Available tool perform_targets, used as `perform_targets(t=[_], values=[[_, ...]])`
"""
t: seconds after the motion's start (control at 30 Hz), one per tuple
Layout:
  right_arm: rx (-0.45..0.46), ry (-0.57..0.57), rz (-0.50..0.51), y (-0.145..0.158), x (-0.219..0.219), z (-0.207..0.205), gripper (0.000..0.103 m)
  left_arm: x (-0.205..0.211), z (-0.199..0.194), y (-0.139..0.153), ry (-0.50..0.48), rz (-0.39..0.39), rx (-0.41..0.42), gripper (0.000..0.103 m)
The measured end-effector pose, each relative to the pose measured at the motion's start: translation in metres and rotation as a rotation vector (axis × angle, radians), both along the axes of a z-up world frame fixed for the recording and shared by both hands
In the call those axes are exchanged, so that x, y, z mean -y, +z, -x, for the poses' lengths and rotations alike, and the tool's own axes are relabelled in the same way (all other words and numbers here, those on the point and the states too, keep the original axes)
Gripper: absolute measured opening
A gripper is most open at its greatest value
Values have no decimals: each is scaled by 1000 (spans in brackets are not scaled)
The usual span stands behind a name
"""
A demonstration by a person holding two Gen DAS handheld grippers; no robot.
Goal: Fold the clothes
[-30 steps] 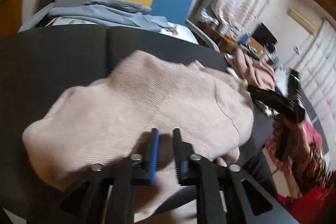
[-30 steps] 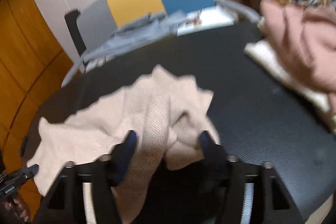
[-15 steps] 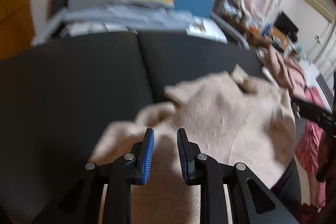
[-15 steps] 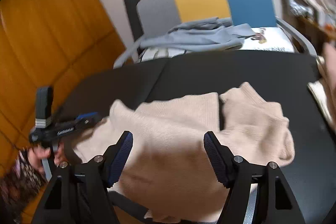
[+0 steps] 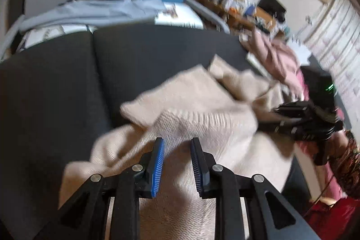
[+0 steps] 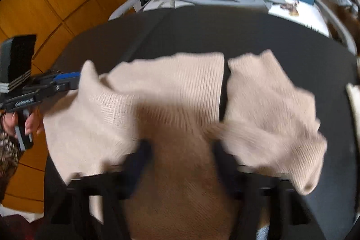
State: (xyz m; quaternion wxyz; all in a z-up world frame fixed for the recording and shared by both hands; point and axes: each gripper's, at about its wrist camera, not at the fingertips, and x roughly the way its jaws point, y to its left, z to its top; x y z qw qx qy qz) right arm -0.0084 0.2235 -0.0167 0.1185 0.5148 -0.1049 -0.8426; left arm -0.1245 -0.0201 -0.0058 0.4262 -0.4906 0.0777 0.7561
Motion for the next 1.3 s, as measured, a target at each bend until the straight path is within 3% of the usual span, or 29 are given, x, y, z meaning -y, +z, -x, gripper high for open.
perform_targets(t=[0.13,0.2,0.37,0.7,0.8,0.87,1.03,1.13,1.3], values=[[-65,-45,45,-2,-2,-25,20,-16,-18,-29,-75,115,-43,24],[-70,-53,65,-4,-3,-32,20,-12,-23,-26,-87,87,-71,24],[-60,-82,178,-8,-19,-41,21,-6,-10,-11,-70,67,-41,24],[-78,-89,221,-13,-24,-47,25,-13,6,-8,-56,145,-63,28],[-75,-82,235,-18,-22,-46,27,-19,10,-20,-94,247,-47,35],[-74,-75,237,-18,-23,-46,28,-20,11,-22,-107,271,-52,35],[-77,-73,239,-21,-23,-44,29,-15,19,-16,-94,285,-59,36],[-76,-79,251,-24,-22,-42,30,-23,18,-24,-115,252,-12,36],[-87,-78,228,-24,-18,-42,30,-32,-3,-31,-122,222,-82,34]])
